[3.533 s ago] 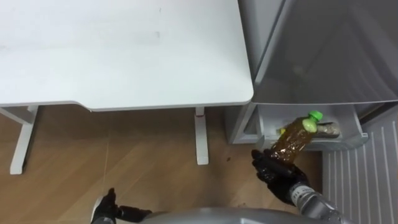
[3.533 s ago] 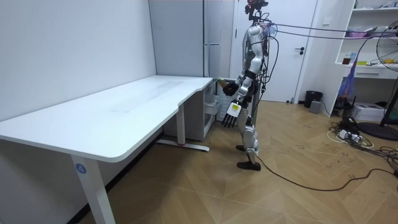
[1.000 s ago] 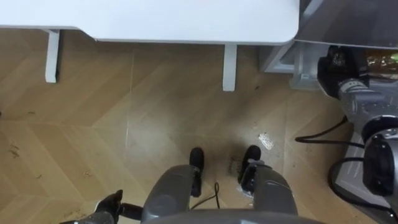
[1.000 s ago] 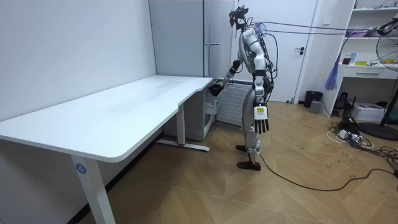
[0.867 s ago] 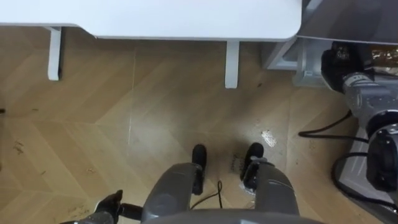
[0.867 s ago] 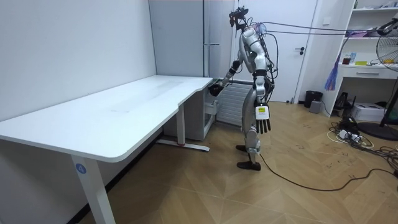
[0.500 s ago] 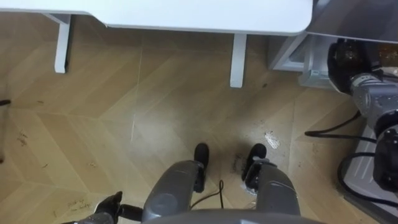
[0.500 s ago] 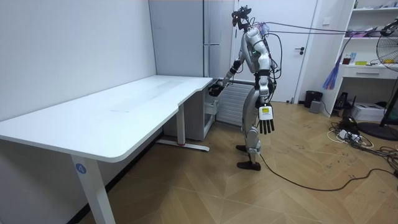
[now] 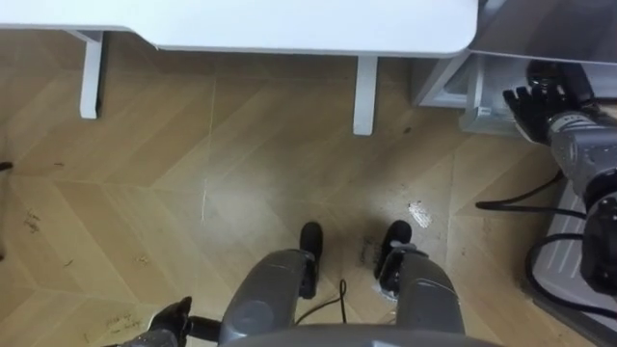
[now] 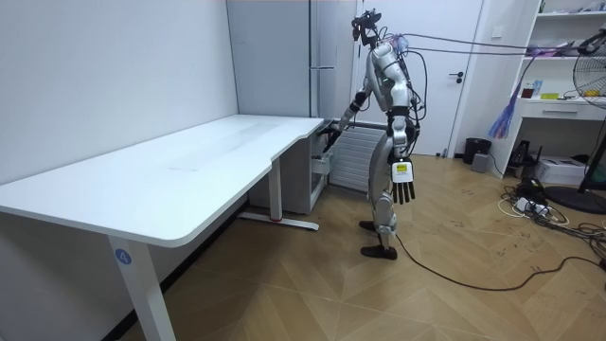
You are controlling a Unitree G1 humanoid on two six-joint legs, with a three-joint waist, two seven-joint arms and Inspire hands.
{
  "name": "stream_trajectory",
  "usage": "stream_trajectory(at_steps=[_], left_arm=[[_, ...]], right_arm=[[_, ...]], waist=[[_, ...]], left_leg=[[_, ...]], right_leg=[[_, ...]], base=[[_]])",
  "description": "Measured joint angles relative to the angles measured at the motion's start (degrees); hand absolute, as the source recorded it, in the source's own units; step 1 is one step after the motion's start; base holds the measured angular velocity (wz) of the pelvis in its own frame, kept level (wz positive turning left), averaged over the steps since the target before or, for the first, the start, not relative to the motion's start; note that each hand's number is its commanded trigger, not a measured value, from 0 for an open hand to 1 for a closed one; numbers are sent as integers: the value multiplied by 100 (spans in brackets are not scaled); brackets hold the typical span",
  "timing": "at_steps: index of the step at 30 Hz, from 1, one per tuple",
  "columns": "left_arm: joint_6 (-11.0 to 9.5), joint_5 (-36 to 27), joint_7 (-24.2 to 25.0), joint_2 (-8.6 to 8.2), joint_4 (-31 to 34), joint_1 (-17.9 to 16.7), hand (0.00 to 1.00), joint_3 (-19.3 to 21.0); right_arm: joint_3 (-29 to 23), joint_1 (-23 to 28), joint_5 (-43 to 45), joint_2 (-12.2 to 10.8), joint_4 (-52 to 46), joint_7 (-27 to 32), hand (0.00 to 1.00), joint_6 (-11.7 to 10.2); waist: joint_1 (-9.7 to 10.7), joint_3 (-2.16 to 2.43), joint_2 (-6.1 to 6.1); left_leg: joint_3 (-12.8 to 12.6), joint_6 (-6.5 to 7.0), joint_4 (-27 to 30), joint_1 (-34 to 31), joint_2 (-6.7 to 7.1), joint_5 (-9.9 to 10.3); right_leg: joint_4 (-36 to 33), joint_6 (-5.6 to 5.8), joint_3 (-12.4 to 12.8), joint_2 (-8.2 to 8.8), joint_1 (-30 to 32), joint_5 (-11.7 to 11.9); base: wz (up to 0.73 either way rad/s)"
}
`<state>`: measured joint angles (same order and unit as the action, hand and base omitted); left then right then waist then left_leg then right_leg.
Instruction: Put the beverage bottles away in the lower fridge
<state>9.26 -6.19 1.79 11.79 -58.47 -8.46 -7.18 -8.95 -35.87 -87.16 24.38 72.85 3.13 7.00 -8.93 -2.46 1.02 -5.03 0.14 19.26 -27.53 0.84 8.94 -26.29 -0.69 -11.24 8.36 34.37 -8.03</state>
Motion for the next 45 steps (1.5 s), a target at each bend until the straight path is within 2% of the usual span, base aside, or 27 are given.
stream_trajectory(at_steps=[10,16,25,27,30,31,36,43,45], left_arm=[[2,6,2,51,8,-1,0,-1],[-13,-58,15,122,30,-1,0,0],[-66,-95,90,217,-2,-2,0,35],[-87,-66,156,224,-4,-9,0,42],[-112,-51,162,227,1,-12,0,50],[-110,-68,139,229,-6,-12,0,49],[-135,-113,-40,228,4,27,0,32],[-174,-105,-87,236,-4,45,0,31],[-228,-97,-110,239,-20,48,0,26]], right_arm=[[93,1,8,15,27,2,0,11],[145,2,360,20,40,-31,0,18],[120,90,744,28,250,-479,0,70],[35,250,740,52,282,-666,0,66],[28,488,663,145,283,-863,0,62],[19,551,658,174,284,-927,0,55],[-91,812,666,171,389,-1020,0,55],[-171,1227,599,144,500,-837,0,43],[-172,1242,594,140,497,-674,0,-82]], waist=[[49,-10,-15],[132,-11,-18],[234,-11,-42],[249,-9,-49],[310,9,-71],[391,18,-89],[569,69,-156],[532,94,-149],[527,114,-109]], left_leg=[[52,0,37,74,-9,0],[57,0,60,124,-9,0],[42,2,52,296,-22,2],[31,4,45,407,-24,4],[19,4,44,471,-38,4],[9,8,43,464,-44,7],[-47,34,46,485,-128,36],[-130,41,255,377,-233,158],[-135,45,525,202,-266,264]], right_leg=[[65,3,-19,-28,-127,-1],[54,1,-118,7,-203,1],[156,17,-88,-37,-404,15],[188,25,-44,-49,-525,20],[275,46,-61,-65,-646,30],[291,53,-73,-69,-652,42],[481,41,-72,-189,-750,221],[504,1,5,-295,-712,328],[322,-13,14,-297,-571,291]], base=[[3],[1],[-1],[-4],[1],[0],[-9],[-10],[-5]])
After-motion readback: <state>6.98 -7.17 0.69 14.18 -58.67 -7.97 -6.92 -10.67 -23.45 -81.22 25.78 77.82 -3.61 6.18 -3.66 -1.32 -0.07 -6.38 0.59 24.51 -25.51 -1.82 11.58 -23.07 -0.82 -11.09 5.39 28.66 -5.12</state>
